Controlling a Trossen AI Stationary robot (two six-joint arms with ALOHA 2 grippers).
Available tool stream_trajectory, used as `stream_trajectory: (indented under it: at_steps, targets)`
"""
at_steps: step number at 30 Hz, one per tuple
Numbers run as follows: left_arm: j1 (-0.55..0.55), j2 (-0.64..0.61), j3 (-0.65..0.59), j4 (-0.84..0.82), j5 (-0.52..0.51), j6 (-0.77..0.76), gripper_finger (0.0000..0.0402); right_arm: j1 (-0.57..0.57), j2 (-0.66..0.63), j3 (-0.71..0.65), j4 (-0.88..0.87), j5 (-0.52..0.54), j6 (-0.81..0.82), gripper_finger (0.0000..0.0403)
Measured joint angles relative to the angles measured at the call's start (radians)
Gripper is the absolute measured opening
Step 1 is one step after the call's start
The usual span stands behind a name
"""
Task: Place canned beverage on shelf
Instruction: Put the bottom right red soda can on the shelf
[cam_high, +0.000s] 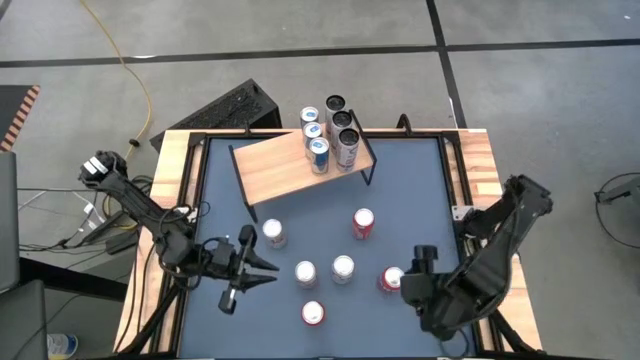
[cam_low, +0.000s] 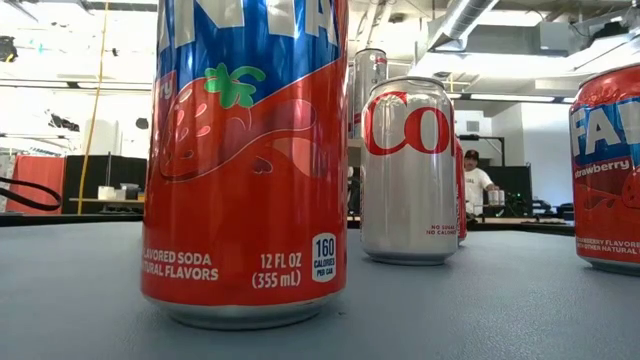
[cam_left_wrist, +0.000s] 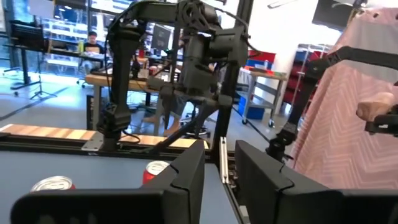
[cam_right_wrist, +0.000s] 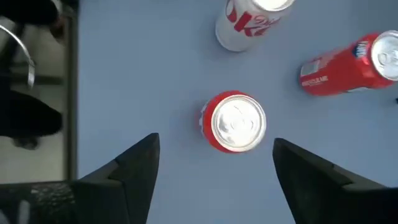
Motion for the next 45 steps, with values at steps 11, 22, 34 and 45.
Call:
stream_trajectory:
  at_steps: [11,22,34,45]
  targets:
    - [0.000,0.005,0.000,0.008,0.005,-0.036,0.0109,-0.189,0.130,0.000,-0.009,-0.077,0.008,0.0310]
    - [0.028,0.005,0.000,-0.005,-0.009,-0.061,0.0111,-0.178,0.101,0.000,-0.026,-0.087,0.205,0.0310]
    - [0.067,0.005,0.000,0.002,0.009,-0.060,0.0111,0.180,0.094,-0.193,0.005,0.306,0.790,0.0310]
    - [0.067,0.037,0.000,0.027,0.085,0.095,0.0117,0.308,0.097,-0.488,0.218,0.418,1.104,0.0317]
